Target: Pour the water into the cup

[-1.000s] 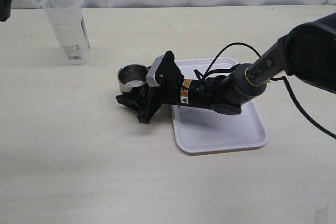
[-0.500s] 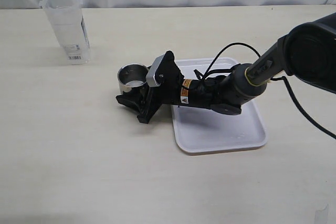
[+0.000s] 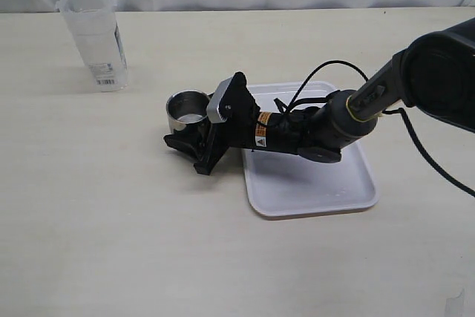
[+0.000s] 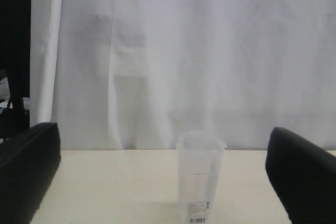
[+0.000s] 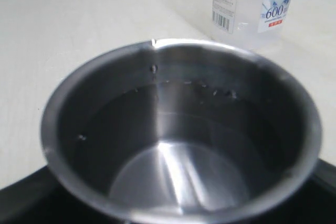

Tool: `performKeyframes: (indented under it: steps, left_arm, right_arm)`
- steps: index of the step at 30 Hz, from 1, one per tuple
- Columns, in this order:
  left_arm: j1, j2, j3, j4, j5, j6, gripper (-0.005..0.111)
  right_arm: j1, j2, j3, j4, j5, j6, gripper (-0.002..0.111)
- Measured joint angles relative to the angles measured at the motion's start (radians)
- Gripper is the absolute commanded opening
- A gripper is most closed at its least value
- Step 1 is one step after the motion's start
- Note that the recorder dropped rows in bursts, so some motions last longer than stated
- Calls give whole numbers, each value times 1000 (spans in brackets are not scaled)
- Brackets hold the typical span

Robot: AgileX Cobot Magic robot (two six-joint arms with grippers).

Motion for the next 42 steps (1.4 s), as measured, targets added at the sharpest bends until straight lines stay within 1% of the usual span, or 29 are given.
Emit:
performKeyframes:
  steps: [31, 34, 40, 42]
  left_arm:
    - [0, 0, 0, 11, 7, 7, 105]
    - [0, -7, 0, -21, 9, 70, 105]
    - [0, -48, 0, -204, 9, 283, 105]
    - [0, -66, 2, -243, 9, 339, 105]
  right_arm:
    - [0, 0, 0, 0, 0, 0, 4]
    - [0, 0, 0, 0, 0, 0, 4]
    - [0, 0, 0, 0, 0, 0, 4]
    - [0, 0, 0, 0, 0, 0, 4]
